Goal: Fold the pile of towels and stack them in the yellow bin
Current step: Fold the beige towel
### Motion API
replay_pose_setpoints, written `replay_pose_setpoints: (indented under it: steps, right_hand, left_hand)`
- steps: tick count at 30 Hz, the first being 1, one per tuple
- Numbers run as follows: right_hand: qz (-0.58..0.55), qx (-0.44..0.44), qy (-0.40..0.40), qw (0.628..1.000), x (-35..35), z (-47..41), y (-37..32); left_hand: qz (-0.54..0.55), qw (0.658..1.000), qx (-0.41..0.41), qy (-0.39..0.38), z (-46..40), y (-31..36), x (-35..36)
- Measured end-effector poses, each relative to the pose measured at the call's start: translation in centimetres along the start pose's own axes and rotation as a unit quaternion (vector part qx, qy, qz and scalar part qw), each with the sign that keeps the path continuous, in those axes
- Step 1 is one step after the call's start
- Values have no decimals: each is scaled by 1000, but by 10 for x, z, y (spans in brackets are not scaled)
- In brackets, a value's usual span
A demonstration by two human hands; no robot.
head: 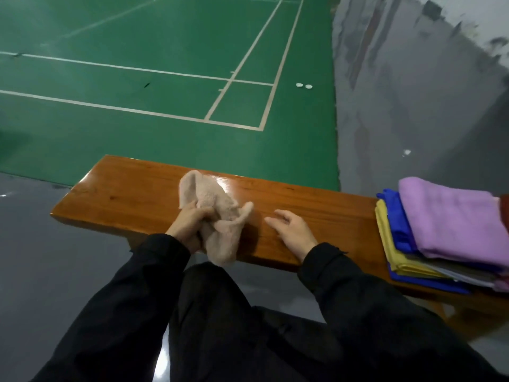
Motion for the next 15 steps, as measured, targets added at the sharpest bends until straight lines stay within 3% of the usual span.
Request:
replay_pose_setpoints:
  steps: [3, 6, 8, 10, 12, 15]
  right_hand:
    - [-233, 91, -78, 965, -1, 8, 12]
    - [-331, 104, -194, 918, -2, 30, 10]
    - [-377, 95, -235, 891, -10, 42, 8]
    - [-380, 86, -246, 887, -22, 52, 7]
    - [-351, 65, -227, 906, -38, 59, 3]
    - [-315, 1, -142, 938, -70, 64, -9]
  left_hand:
    - [152, 982, -34, -108, 26, 1, 48]
    - [220, 961, -31, -164, 40, 12, 81]
    - [207, 960, -20, -187, 48, 21, 97]
    - [133, 974, -44, -178, 55, 24, 108]
    - [24, 992, -49, -112, 51, 22, 103]
    - [-41, 998, 28, -24, 35, 24, 88]
Point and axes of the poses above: each hand's wrist, its own z-axis away from the middle knuckle, its own x-axis out of the palm, y = z × x, the point moved 8 cm from there along -z, towards the middle knuckle, and after that the axes turned 5 degrees about x, right-handed, at the moved point
